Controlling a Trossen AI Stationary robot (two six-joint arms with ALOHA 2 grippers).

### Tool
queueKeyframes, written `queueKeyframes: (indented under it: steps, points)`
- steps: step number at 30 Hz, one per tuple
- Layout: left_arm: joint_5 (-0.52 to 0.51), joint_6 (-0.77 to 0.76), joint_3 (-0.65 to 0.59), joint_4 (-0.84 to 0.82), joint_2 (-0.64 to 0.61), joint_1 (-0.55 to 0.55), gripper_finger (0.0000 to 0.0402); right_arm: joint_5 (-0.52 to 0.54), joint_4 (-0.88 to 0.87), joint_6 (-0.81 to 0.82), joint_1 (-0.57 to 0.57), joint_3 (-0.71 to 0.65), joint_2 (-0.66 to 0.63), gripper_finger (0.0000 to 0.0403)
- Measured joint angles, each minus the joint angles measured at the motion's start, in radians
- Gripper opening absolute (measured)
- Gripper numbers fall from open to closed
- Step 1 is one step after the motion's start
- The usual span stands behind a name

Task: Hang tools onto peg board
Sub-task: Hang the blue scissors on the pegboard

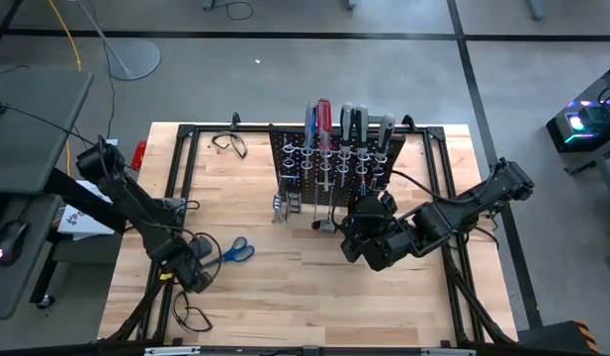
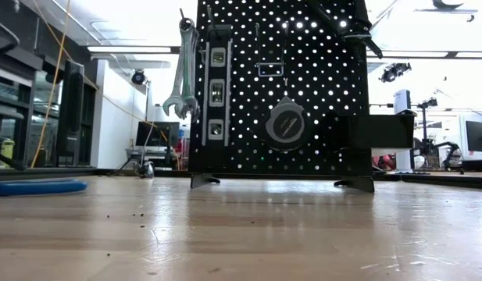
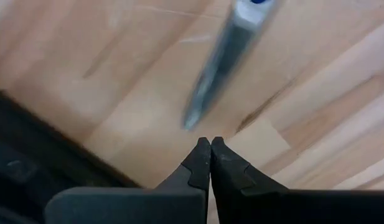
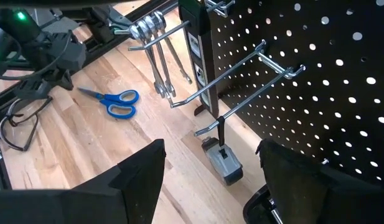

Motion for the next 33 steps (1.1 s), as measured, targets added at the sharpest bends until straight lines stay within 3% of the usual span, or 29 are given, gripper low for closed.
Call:
queueKeyframes:
  steps: [33]
  points:
    - [-0.088, -0.035, -0.038, -0.005, -0.001, -0.004, 0.0000, -0.003, 0.000, 0.030, 0.000, 0.000, 0.000, 0.0252]
